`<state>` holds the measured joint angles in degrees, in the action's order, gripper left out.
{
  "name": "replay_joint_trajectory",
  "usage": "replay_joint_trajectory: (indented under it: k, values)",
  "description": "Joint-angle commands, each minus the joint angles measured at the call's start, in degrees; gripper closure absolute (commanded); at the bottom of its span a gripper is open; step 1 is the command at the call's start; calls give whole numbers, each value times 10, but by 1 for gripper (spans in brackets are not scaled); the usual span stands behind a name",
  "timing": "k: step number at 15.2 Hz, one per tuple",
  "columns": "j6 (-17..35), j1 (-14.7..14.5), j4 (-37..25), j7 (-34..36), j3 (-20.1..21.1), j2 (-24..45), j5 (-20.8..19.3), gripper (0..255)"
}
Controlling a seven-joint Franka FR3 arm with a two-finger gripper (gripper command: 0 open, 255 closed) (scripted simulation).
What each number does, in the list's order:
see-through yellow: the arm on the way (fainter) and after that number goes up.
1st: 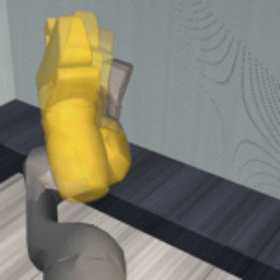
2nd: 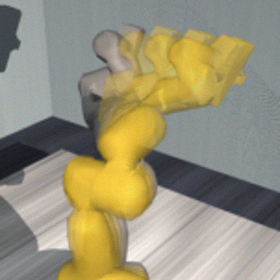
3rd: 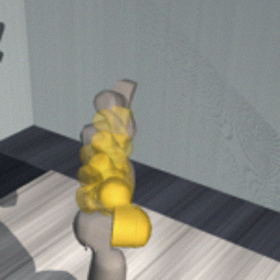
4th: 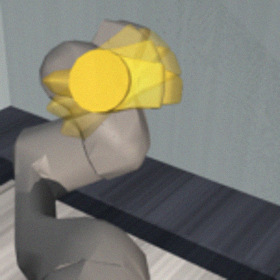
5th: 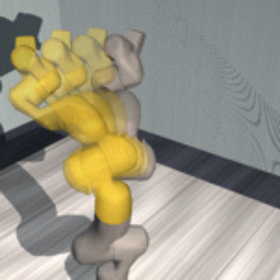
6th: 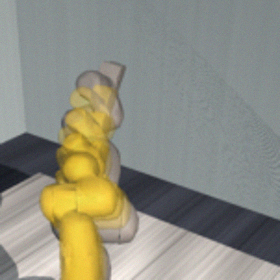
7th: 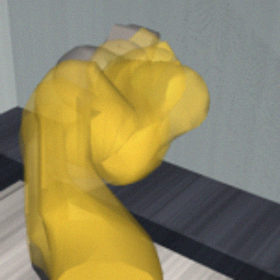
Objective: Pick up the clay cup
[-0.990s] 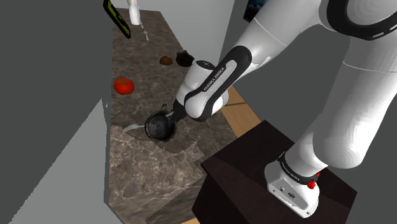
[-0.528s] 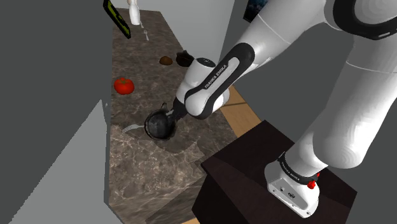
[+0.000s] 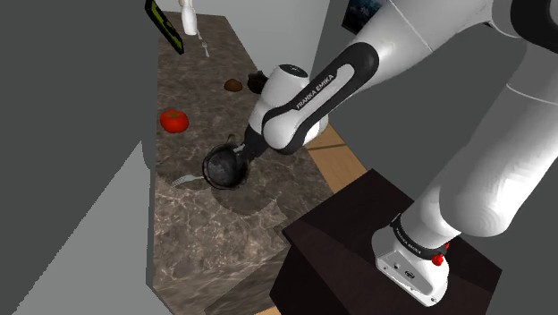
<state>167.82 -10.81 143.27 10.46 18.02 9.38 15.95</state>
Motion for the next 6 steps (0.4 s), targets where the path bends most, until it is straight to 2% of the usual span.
replay_joint_trajectory:
  k: [1, 6]
  values:
    - [-17, 0, -1, 3, 0, -17, 1, 255]
    - [-43, 2, -2, 5, 1, -42, 2, 255]
